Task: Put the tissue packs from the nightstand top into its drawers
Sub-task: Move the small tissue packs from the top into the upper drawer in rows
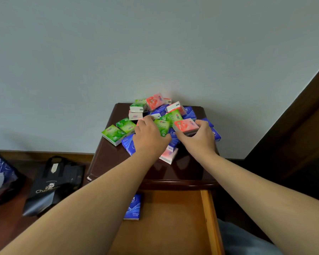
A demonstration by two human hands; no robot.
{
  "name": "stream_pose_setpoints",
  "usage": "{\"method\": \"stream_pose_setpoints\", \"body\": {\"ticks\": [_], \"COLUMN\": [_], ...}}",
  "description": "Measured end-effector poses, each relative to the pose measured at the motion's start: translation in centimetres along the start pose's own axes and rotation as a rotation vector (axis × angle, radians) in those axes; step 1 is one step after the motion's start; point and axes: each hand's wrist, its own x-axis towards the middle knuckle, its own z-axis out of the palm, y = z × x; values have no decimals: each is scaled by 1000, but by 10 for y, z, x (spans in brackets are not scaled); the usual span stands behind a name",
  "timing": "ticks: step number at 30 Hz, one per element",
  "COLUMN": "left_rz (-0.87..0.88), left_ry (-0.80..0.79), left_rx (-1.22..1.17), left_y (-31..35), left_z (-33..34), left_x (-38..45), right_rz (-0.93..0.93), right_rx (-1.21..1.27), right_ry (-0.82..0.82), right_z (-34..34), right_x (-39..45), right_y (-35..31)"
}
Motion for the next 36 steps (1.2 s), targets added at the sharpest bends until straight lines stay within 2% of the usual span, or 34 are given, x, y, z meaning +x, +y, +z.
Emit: {"method": "stream_pose_setpoints", "body": {"ticks": [6, 11, 15, 18, 20, 22, 26, 31, 36], "left_rz": [-1, 50, -30, -185, -287, -325, -321, -345, -344], "left_ry": [56, 93, 106, 125, 117, 127, 214, 229, 238], "left_rx": [-73, -279, -403, -531, -634, -701, -670, -713, -780], "left_y": [-1, -16, -51, -86, -111, -137, -175, -197, -204], "left_z": [-6, -40, -62, -71, -74, -73, -69, -59, -53], "left_x": [-8, -50, -97, -132, -159, -187, -226, -247, -248], "right_rz": [-100, -108, 20, 199, 319, 410, 549, 612, 577], "right_rx": [186, 364, 514, 859, 937, 882, 720, 552, 352], "right_ry": [-42, -88, -171, -289, -342, -371, -462, -509, -467], "right_z": [-17, -39, -46, -39, -28, -11, 24, 54, 78], "right_x": [-11, -40, -88, -133, -163, -191, -241, -277, -288], "right_y": [-1, -19, -42, -50, -50, -44, -25, -13, -9]}}
